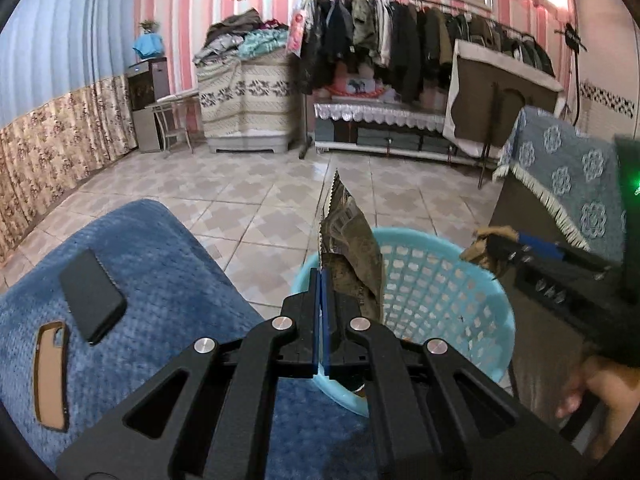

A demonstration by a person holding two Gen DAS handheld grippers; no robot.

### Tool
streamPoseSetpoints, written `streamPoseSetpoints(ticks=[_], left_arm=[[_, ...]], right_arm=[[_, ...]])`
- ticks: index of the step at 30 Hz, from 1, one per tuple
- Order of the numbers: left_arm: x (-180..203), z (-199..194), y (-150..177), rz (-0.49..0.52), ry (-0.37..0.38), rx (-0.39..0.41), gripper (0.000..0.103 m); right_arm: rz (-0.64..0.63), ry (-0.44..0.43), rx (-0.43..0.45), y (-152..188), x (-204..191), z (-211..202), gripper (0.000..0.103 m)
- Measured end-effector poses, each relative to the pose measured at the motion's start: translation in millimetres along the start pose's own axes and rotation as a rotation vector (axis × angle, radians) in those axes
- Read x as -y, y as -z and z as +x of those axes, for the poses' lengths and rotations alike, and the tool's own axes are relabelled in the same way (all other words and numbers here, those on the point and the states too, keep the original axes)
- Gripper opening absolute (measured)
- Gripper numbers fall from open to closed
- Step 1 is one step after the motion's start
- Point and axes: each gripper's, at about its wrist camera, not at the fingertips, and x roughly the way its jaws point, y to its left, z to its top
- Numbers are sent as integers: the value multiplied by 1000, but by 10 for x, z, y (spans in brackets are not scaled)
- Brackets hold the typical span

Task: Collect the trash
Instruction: 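Carry the snack packet and brown cloth with both grippers to the blue basket, then open the left gripper to drop the packet while the right gripper releases the cloth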

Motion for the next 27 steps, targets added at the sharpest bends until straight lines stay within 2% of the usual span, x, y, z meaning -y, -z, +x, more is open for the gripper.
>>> streamPoseSetpoints(ticks=[4, 5, 6, 7, 8, 9, 11, 15, 27], left_arm=[[21, 142, 49, 8, -5, -14, 1], [6, 145, 51, 2, -3, -14, 12], [-5, 152, 48, -5, 0, -13, 34], [-22, 146, 43, -16, -12, -5, 48], [-33, 127, 38, -23, -28, 7, 68], [-54, 92, 22, -35, -55, 32, 77], [-63, 43, -11, -44, -79, 51, 79], [-88, -90, -64, -50, -131, 91, 95], [-435, -367, 31, -91, -240, 103, 97]], right_arm=[[20, 1, -17, 12, 80, 78, 37], [22, 0, -20, 18, 84, 89, 37], [21, 0, -21, 22, 83, 96, 37], [18, 1, -22, 16, 71, 105, 37], [14, 0, -22, 12, 55, 112, 37], [11, -1, -23, -1, 50, 120, 37], [4, 1, -23, 8, 16, 125, 37], [-19, -2, -22, 35, -34, 127, 37], [-10, -7, -43, 75, -222, 314, 38]])
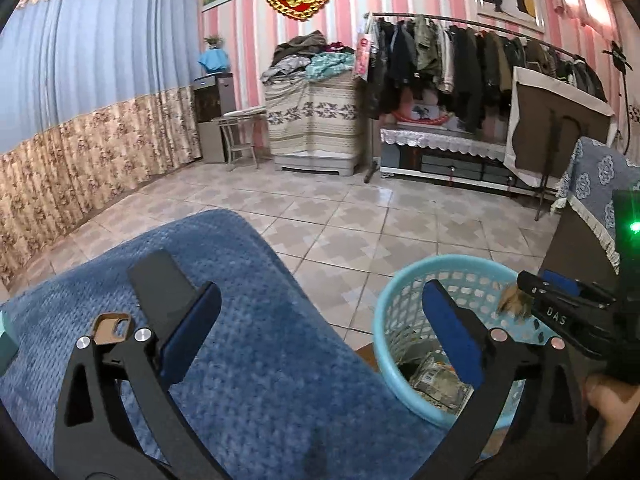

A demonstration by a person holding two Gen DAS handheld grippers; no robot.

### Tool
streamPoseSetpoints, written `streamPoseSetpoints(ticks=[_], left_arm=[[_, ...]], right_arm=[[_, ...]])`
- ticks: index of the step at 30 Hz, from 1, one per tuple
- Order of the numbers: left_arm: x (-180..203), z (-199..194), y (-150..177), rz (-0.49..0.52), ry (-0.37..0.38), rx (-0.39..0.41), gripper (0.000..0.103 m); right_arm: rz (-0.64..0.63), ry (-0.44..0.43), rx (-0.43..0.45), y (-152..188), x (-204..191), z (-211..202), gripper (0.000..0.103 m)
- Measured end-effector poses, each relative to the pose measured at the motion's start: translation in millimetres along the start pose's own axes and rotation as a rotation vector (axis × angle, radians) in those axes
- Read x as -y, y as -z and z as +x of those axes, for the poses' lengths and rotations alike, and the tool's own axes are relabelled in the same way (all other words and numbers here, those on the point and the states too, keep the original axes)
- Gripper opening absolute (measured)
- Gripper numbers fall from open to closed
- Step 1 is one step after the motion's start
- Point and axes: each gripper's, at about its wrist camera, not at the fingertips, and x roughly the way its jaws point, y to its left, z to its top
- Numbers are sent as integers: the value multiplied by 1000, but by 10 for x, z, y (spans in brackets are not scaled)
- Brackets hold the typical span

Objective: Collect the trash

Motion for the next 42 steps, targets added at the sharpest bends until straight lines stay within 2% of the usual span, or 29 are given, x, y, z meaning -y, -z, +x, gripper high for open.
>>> streamPoseSetpoints(ticks=[1, 3, 5, 9, 11, 14, 19, 24, 29, 33, 37, 42], left_arm=[[-23, -12, 2, -3, -13, 3, 97], [-61, -29, -4, -9, -31, 8, 97], [-102, -55, -11, -14, -36, 12, 97], [-164, -103, -50, -23, -45, 22, 97], [-198, -135, -70, -34, -44, 23, 97], [-250, -232, -94, -45, -50, 38, 97], [-367, -445, -93, -76, -91, 66, 98], [-564, -724, -36, -106, -141, 76, 98], [-817, -1045, 117, -134, -173, 76, 98], [-1040, -1348, 309, -167, -226, 103, 98], [-1208, -1680, 491, -163, -271, 126, 98], [-1401, -2035, 745, -194, -296, 94, 98]], right_arm=[[2, -1, -4, 2, -33, 26, 38], [-7, 6, -3, 9, -91, 66, 50], [-16, 7, -1, 16, -134, 107, 68], [0, 0, -24, 34, -159, 147, 76], [2, -10, -23, 31, -181, 131, 86], [-17, 16, -6, 44, -236, 70, 96], [-38, 17, 3, 70, -324, -50, 98], [-117, -15, 38, 87, -521, -278, 99], [-173, -109, 83, 118, -762, -612, 99], [-197, -215, 90, 296, -1004, -907, 99], [-235, -272, 105, 505, -1174, -1156, 99], [-231, -302, 119, 735, -1272, -1419, 99]])
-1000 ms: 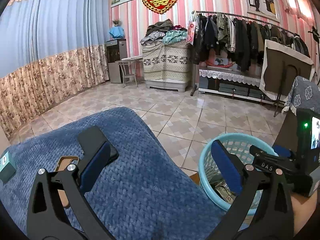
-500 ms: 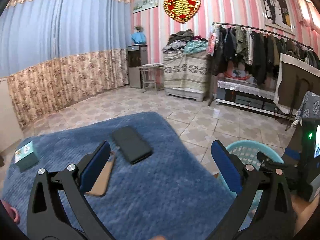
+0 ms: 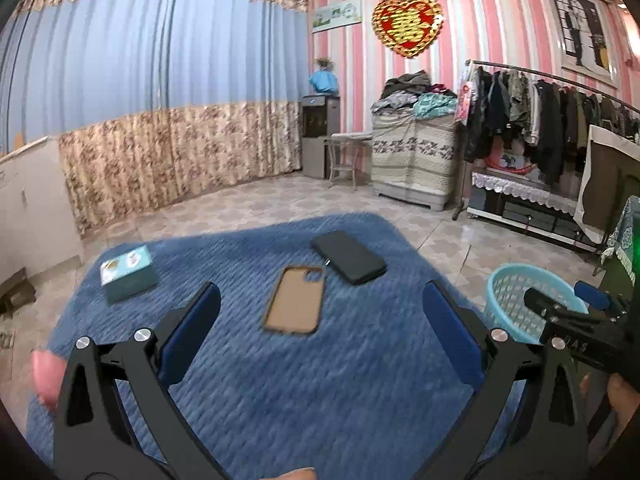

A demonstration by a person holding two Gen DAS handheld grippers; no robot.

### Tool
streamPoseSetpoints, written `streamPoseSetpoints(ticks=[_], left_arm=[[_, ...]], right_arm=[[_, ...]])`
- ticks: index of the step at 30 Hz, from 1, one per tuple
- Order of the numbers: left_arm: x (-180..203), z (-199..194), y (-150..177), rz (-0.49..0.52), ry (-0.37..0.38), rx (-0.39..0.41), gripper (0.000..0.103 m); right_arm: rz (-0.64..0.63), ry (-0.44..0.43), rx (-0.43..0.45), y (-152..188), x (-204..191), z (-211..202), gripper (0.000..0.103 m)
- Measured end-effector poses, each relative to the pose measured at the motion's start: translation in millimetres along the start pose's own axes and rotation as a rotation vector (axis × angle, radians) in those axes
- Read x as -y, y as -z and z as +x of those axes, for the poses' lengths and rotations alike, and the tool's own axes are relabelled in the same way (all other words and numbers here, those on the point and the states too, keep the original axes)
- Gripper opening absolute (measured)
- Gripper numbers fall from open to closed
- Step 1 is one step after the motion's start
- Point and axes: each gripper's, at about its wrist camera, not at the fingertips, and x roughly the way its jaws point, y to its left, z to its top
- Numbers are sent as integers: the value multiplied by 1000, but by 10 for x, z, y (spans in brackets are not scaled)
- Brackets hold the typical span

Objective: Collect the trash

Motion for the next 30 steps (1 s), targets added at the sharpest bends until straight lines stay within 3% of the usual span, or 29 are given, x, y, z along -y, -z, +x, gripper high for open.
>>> streamPoseSetpoints(ticks=[9, 21, 30], left_arm=[[-424, -392, 367, -24, -106, -9, 98], [-671, -570, 502, -120, -95, 10, 98], [-503, -555, 553, -90, -74, 14, 98]], right_arm=[[-103, -52, 43, 260, -464, -417, 99], [-269, -91, 105, 572, -953, -784, 99], [-247, -102, 103, 550, -897, -780, 99]])
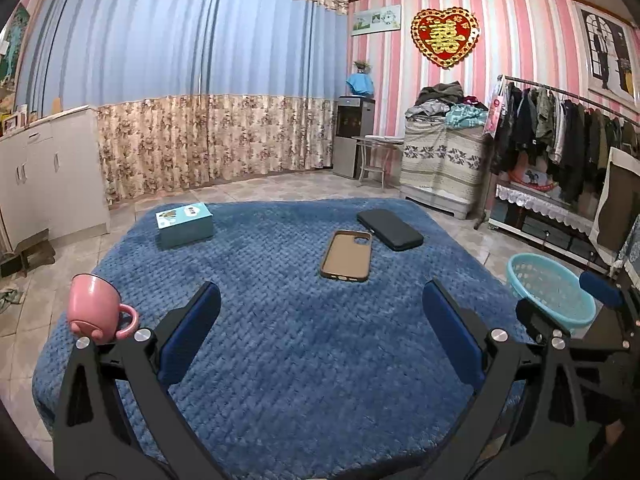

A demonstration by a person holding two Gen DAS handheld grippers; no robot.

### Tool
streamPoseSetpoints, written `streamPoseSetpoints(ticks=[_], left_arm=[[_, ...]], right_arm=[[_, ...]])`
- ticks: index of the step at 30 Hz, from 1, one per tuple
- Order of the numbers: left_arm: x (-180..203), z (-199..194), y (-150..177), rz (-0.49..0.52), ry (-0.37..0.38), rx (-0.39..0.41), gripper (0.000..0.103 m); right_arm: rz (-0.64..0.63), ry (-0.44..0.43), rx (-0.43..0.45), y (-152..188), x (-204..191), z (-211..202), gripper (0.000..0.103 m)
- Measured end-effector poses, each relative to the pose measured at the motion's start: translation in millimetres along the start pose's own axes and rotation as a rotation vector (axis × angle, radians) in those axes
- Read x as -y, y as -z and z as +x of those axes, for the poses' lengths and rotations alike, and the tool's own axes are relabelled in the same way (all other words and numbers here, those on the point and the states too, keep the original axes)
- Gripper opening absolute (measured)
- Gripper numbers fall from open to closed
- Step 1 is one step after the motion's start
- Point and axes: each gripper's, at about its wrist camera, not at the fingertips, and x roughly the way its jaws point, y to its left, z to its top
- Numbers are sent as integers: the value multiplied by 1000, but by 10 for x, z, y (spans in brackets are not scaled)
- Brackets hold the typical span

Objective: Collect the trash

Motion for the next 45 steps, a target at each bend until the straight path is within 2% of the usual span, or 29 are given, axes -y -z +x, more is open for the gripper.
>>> streamPoseSetpoints(ticks=[16, 45], left_arm=[[101, -2, 59, 55, -14, 23, 98], [84, -13, 87, 80, -4, 30, 98]], right_arm=[[30, 4, 8, 10, 85, 1, 99], [38, 4, 10, 10, 110, 8, 99]])
